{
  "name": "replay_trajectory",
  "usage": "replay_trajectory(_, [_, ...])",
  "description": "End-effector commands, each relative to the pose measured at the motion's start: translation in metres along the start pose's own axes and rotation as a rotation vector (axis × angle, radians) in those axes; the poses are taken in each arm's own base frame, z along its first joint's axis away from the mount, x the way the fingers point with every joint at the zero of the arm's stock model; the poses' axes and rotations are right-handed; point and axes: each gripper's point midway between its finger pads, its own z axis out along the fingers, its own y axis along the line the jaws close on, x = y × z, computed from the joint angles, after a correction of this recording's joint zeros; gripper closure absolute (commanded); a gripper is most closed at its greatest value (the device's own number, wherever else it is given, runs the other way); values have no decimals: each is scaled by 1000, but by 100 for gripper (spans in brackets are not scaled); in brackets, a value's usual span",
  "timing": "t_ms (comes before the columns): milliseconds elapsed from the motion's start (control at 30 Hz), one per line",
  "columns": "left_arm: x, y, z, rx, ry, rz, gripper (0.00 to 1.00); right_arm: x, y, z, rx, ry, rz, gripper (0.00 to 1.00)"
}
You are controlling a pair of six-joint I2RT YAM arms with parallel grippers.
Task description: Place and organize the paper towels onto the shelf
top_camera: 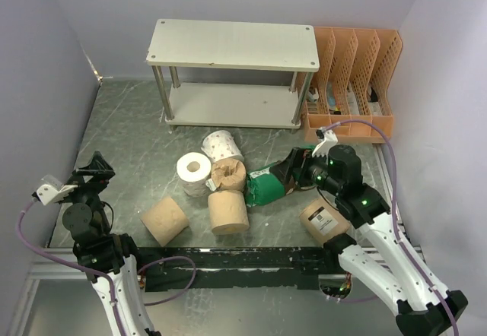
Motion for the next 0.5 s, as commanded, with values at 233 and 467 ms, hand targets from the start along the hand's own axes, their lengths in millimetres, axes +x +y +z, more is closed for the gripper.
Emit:
replay_trajectory(233, [5, -18, -1, 94, 40, 4, 6, 7, -33, -7, 184, 31, -20, 0])
replay_trajectory(467, [10, -19, 0, 105, 59, 8, 6, 8, -52, -5, 386, 223, -61, 0])
